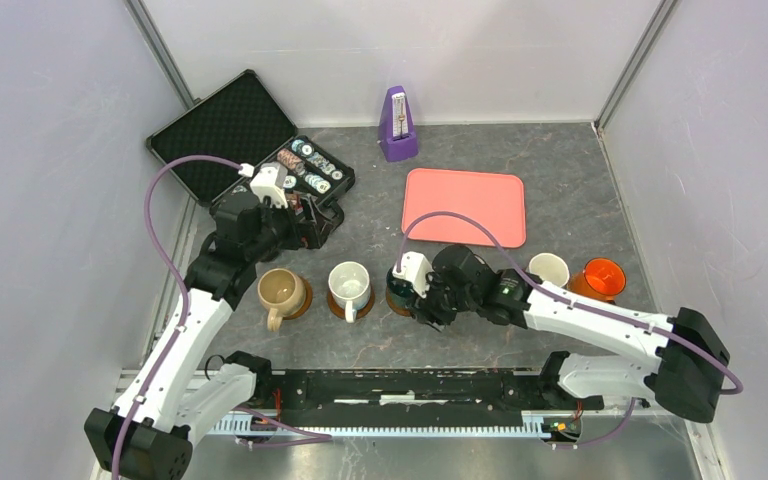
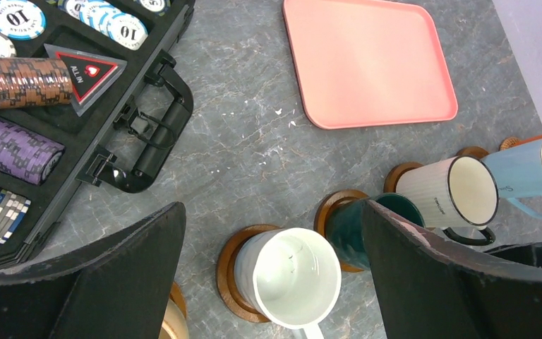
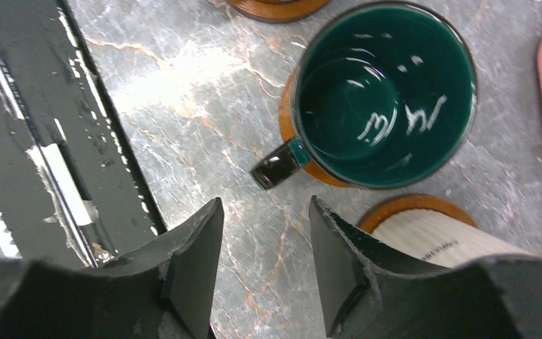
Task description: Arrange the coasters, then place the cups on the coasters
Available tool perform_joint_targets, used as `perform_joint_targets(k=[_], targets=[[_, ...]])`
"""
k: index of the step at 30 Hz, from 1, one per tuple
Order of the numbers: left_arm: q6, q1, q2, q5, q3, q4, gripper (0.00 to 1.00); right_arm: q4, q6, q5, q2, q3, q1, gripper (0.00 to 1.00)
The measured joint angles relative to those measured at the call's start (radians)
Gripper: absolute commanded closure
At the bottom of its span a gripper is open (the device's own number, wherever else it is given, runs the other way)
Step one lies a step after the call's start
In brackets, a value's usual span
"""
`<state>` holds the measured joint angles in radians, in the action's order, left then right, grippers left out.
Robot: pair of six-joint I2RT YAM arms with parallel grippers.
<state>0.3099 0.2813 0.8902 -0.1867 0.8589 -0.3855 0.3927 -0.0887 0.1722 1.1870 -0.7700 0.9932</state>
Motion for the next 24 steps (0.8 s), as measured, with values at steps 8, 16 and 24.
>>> perform_joint_targets(k=[8, 16, 24], targets=[[0.000, 0.000, 0.000, -0.008, -0.023, 0.006, 0.00, 0.028, -0.037, -0.077, -0.003, -0.001, 0.000, 0.71], [0.000, 0.000, 0.000, -0.007, -0.023, 0.027, 0.00, -0.018, -0.024, -0.067, 0.032, 0.000, 0.000, 0.74], [0.023, 0.000, -0.003, -0.006, -0.023, 0.029, 0.00, -0.066, 0.013, -0.042, 0.070, 0.000, 0.000, 0.76]])
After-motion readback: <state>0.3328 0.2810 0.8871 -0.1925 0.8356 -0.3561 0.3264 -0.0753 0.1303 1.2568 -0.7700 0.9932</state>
